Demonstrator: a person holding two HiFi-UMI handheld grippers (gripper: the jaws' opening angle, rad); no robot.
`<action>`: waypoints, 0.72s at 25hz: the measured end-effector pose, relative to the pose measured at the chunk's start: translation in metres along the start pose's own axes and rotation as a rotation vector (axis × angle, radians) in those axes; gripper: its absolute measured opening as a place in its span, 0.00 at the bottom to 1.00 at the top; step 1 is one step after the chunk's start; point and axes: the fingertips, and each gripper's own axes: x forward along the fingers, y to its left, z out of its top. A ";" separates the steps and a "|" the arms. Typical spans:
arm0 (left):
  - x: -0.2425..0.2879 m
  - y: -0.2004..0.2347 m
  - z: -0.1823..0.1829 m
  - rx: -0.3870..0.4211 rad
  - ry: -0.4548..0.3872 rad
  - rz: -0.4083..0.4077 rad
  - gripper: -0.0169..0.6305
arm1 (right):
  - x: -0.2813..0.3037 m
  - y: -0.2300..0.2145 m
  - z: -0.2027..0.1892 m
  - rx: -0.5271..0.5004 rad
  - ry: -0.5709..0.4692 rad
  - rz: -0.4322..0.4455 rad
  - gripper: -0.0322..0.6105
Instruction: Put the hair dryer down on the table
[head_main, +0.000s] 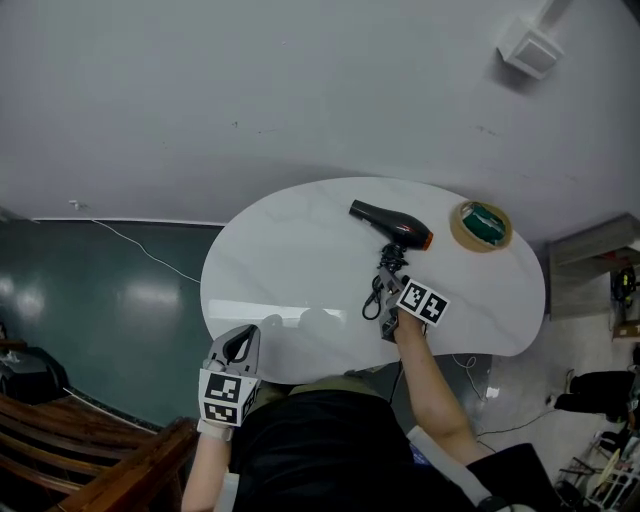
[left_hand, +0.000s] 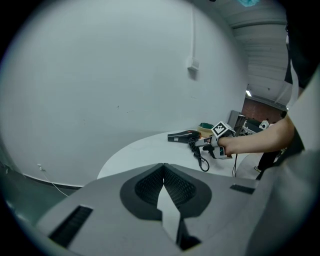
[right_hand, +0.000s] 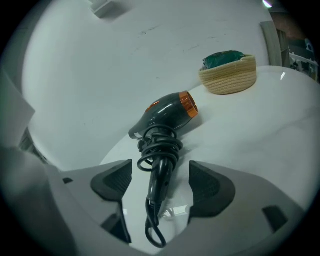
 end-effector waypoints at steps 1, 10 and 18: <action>0.001 0.001 0.001 0.002 -0.005 -0.010 0.04 | -0.006 0.001 -0.001 -0.005 -0.005 0.001 0.59; 0.019 -0.003 0.023 0.045 -0.049 -0.120 0.04 | -0.070 0.038 0.001 -0.075 -0.097 0.046 0.41; 0.026 -0.016 0.046 0.088 -0.105 -0.223 0.04 | -0.134 0.095 0.005 -0.250 -0.214 0.102 0.16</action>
